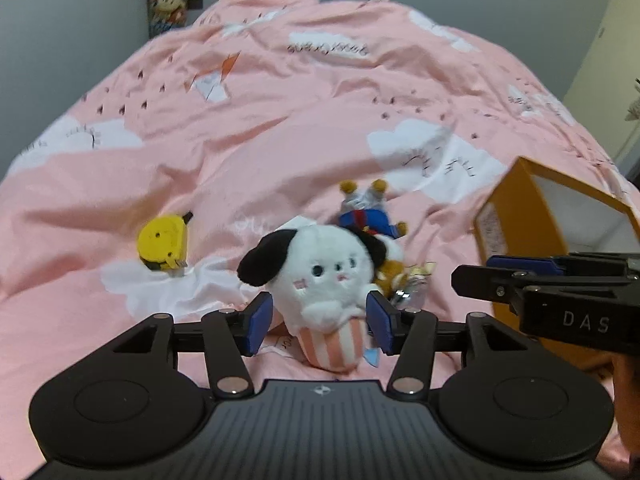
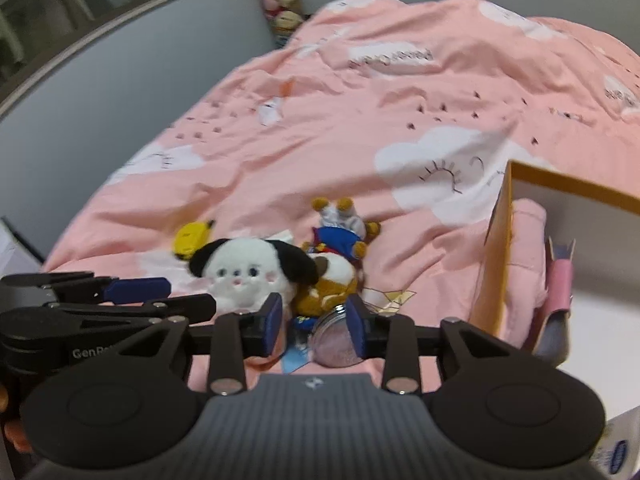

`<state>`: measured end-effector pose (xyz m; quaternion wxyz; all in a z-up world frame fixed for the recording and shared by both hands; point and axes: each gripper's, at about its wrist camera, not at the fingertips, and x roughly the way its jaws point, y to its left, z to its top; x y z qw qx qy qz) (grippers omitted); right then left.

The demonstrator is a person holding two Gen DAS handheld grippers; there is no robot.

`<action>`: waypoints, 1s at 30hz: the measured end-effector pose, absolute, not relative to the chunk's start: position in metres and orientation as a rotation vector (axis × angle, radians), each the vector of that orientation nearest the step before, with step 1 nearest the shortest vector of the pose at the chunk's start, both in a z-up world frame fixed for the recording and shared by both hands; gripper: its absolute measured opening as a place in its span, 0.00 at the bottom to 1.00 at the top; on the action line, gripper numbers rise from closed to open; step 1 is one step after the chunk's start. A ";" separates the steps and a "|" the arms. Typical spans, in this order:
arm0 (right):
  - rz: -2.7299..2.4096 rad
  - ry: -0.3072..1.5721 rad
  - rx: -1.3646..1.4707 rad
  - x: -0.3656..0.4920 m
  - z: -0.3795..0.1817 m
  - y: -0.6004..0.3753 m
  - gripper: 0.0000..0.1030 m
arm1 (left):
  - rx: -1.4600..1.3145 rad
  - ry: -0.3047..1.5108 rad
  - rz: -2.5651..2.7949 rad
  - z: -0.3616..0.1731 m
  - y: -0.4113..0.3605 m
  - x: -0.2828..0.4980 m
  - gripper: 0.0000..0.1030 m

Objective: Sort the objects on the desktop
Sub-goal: 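Withdraw both tools from the box toward the plush toys, then grasp the white plush dog with the left tool while the right tool grasps the brown plush dog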

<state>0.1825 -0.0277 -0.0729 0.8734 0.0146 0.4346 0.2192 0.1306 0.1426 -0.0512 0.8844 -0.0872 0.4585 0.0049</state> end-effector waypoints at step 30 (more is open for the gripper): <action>0.276 1.042 0.302 0.267 -0.153 -0.003 0.56 | -0.320 0.946 0.088 -0.080 0.179 0.143 0.58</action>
